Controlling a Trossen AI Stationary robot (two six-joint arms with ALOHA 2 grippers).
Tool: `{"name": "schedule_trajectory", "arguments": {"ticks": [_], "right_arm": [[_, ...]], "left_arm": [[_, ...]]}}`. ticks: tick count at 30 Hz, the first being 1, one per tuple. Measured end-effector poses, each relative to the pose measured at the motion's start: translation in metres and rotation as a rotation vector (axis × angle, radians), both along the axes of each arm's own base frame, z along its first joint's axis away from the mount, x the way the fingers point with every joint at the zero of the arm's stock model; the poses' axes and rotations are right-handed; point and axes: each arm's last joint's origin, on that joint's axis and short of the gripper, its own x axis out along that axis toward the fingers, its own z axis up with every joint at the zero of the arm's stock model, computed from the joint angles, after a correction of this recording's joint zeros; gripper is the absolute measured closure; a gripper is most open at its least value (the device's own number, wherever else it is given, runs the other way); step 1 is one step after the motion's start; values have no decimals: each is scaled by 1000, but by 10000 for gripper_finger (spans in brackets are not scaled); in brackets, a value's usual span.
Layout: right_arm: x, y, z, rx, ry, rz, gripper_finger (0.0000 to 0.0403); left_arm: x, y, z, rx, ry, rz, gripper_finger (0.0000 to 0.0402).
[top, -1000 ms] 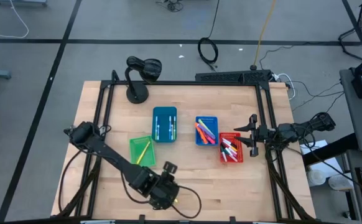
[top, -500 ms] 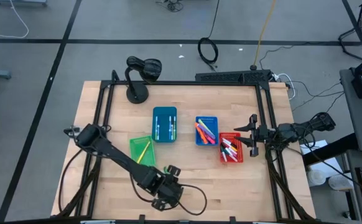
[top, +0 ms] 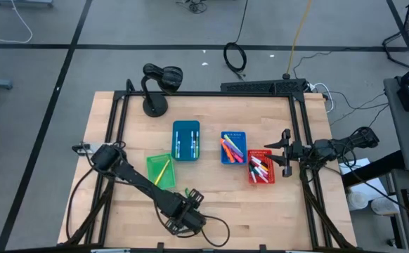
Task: Pick & Place Markers
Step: Put the yellow pen into the green bin
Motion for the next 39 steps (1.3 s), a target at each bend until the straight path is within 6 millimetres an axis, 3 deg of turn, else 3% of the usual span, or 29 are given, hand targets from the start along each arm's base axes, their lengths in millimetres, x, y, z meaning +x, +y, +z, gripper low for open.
{"name": "schedule_trajectory", "arguments": {"ticks": [5,14,23,34,39], "right_arm": [[0,0,0,1,-2,0,257],[0,0,0,1,-2,0,257],[0,0,0,1,-2,0,257],[0,0,0,1,-2,0,257],[0,0,0,1,-3,0,257]], "left_arm": [[0,2,-16,40,64,-35,172],[0,9,-23,36,68,-29,217],[-2,18,-43,-49,64,-4,285],[4,24,-44,-75,53,57,360],[7,23,-43,-78,13,52,363]]}}
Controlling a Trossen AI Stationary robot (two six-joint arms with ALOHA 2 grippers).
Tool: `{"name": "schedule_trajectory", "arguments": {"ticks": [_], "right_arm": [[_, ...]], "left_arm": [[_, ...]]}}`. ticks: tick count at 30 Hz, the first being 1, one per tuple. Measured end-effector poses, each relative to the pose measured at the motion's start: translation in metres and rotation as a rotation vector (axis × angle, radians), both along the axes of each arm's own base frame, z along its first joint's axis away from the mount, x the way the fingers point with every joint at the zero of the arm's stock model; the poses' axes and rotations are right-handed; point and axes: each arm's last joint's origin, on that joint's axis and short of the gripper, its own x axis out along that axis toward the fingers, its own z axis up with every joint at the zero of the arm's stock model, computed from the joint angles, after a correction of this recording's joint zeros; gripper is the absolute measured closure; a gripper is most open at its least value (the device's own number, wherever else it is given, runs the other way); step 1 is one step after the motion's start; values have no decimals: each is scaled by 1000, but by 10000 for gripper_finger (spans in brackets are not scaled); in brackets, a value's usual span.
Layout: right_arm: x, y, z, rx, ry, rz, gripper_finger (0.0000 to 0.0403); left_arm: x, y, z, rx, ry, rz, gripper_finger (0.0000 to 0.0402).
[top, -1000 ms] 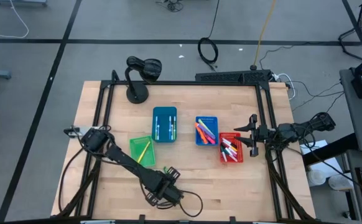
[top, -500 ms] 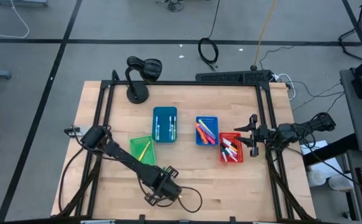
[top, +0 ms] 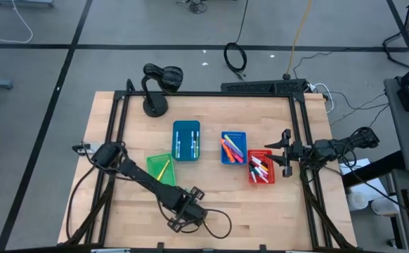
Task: Pick & Place Markers
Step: Put the yellow pen into the green bin
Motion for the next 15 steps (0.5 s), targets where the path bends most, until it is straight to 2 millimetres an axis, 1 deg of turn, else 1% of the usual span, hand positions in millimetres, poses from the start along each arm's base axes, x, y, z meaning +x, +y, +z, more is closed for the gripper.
{"name": "schedule_trajectory", "arguments": {"ticks": [4,7,12,14,15], "right_arm": [[0,0,0,0,0,0,257],[0,0,0,0,0,0,257],[0,0,0,0,0,0,257],[0,0,0,0,0,0,257],[0,0,0,0,0,0,257]], "left_arm": [[0,-4,2,12,-10,-7,358],[2,-8,8,13,-11,-16,354],[0,-8,28,28,-13,-6,364],[-4,-6,42,51,-38,13,364],[-6,-5,53,57,-63,22,364]]}}
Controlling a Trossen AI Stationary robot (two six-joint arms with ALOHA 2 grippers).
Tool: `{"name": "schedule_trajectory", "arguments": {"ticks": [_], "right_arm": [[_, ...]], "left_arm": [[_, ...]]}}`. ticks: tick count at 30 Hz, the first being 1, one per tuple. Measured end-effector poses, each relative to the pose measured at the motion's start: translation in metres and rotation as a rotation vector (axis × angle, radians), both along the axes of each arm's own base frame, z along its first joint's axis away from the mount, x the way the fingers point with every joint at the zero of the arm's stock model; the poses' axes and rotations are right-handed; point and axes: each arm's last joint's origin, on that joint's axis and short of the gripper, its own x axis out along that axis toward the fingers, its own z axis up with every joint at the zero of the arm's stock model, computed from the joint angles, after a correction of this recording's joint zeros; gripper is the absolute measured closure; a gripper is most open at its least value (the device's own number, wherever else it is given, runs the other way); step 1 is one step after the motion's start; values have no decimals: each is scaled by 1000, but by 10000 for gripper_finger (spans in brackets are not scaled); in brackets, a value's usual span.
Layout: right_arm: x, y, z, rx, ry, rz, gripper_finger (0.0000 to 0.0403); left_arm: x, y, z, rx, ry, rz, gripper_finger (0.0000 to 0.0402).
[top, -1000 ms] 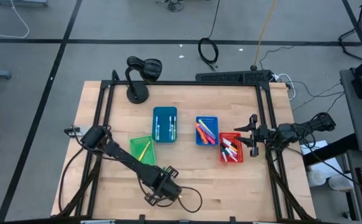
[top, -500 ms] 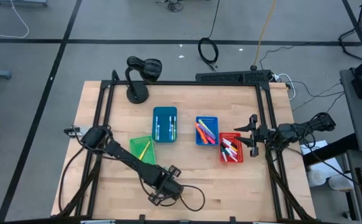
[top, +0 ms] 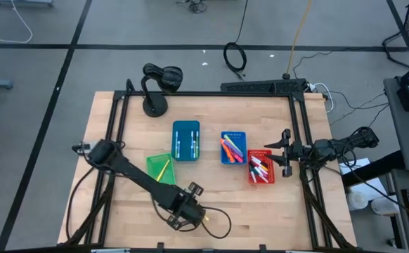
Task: Pick & Place Markers
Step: Put the yellow pen into the green bin
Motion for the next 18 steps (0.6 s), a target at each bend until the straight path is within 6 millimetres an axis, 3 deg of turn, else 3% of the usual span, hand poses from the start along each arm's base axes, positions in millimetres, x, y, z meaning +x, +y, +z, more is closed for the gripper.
{"name": "schedule_trajectory", "arguments": {"ticks": [6,9,12,15,18], "right_arm": [[0,0,0,-1,2,0,257],[0,0,0,0,0,0,257],[0,0,0,-1,2,0,257],[0,0,0,0,1,0,257],[0,0,0,0,0,0,257]], "left_arm": [[-17,0,54,32,-172,77,364],[-30,5,83,35,-268,189,364],[-47,14,99,104,-288,324,364],[-64,25,106,124,-279,540,364],[-80,43,110,111,-268,936,364]]}}
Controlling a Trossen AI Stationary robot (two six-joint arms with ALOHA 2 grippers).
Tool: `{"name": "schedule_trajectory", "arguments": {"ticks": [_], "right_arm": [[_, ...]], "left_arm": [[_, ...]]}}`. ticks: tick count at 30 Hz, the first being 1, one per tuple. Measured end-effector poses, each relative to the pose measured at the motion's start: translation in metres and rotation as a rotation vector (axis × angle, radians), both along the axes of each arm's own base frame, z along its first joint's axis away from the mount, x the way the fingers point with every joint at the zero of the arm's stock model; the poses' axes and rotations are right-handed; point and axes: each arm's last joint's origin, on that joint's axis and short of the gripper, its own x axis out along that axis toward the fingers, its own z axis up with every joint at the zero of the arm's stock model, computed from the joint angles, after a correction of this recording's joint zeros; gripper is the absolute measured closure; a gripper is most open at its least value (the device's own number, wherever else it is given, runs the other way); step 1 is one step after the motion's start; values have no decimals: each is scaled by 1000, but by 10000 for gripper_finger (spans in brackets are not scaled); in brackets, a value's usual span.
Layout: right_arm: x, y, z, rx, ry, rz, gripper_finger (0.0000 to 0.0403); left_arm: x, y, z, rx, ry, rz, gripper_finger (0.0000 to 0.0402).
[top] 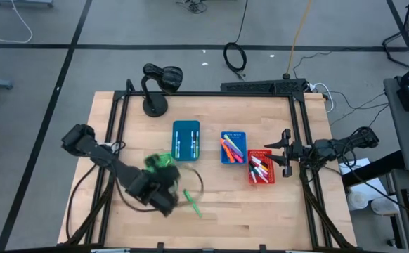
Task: Pick & Place Markers
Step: Put the yellow pen into the green bin
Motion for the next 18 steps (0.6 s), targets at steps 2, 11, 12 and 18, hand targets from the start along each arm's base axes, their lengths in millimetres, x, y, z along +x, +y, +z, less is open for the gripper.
{"name": "schedule_trajectory", "arguments": {"ticks": [2,11,12,18], "right_arm": [[0,0,0,0,0,0,257],[0,0,0,0,0,0,257],[0,0,0,0,0,0,257],[0,0,0,0,0,0,257]], "left_arm": [[-8,12,-1,-29,-17,290,364],[-27,23,-30,-96,84,789,337],[-29,25,-35,-96,103,801,334],[-27,38,-64,-122,113,847,350]]}}
